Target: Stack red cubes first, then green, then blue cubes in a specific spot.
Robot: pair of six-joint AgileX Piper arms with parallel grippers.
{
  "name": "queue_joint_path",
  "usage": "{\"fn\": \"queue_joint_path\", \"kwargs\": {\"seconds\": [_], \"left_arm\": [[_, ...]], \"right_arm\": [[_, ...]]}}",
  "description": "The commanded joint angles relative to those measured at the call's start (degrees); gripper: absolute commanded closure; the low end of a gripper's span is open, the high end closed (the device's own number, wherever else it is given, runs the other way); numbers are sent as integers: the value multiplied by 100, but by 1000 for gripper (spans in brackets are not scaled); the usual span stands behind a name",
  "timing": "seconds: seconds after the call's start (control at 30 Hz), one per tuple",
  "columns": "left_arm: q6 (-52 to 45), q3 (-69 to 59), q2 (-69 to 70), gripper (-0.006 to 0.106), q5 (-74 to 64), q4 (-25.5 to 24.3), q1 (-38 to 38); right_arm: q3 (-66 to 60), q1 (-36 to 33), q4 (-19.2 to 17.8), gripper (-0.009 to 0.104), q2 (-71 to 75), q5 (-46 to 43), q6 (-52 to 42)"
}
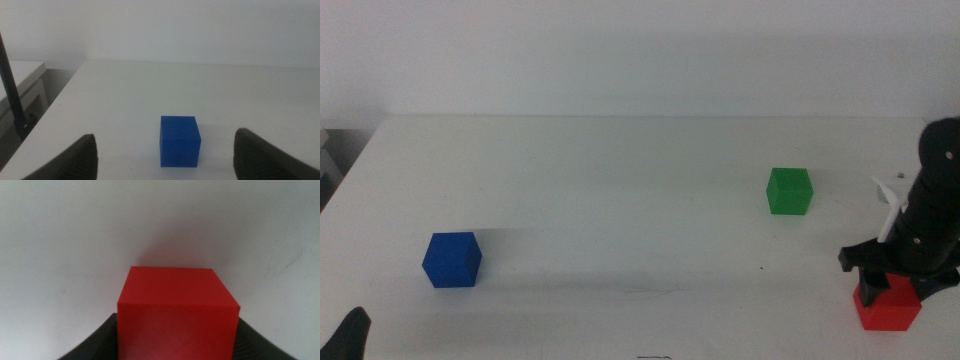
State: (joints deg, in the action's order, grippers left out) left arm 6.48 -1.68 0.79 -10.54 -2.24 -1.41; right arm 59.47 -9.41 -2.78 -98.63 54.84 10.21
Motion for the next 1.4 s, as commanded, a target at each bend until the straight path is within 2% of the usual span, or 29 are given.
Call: {"fn": "queue_joint_path", "kwargs": {"seconds": [0.0, 0.17, 0.27, 0.43, 0.57, 0.67, 0.9, 1.37], "left_arm": [[70, 17, 113, 8, 472, 40, -12], [70, 17, 113, 8, 472, 40, -12], [70, 17, 113, 8, 472, 40, -12], [70, 17, 113, 8, 472, 40, -12], [70, 17, 113, 8, 472, 40, -12], [70, 17, 113, 8, 472, 40, -12], [70, 17, 113, 8, 472, 40, -12], [70, 17, 113, 8, 472, 40, -12]], "right_arm": [[335, -198, -142, 96, 235, 370, 298], [1090, -909, -405, 96, 225, 1072, 1158], [1552, -1446, -534, 96, 165, 1187, 1676], [2463, -2246, -483, 96, -433, 1388, 2373], [3495, -2772, -521, 96, -1134, 1909, 2630], [4209, -3077, -474, 96, -1602, 1969, 2705], [5169, -3352, -114, 96, -2383, 1967, 2838], [5192, -3365, -126, 96, -2631, 1963, 2945]]}}
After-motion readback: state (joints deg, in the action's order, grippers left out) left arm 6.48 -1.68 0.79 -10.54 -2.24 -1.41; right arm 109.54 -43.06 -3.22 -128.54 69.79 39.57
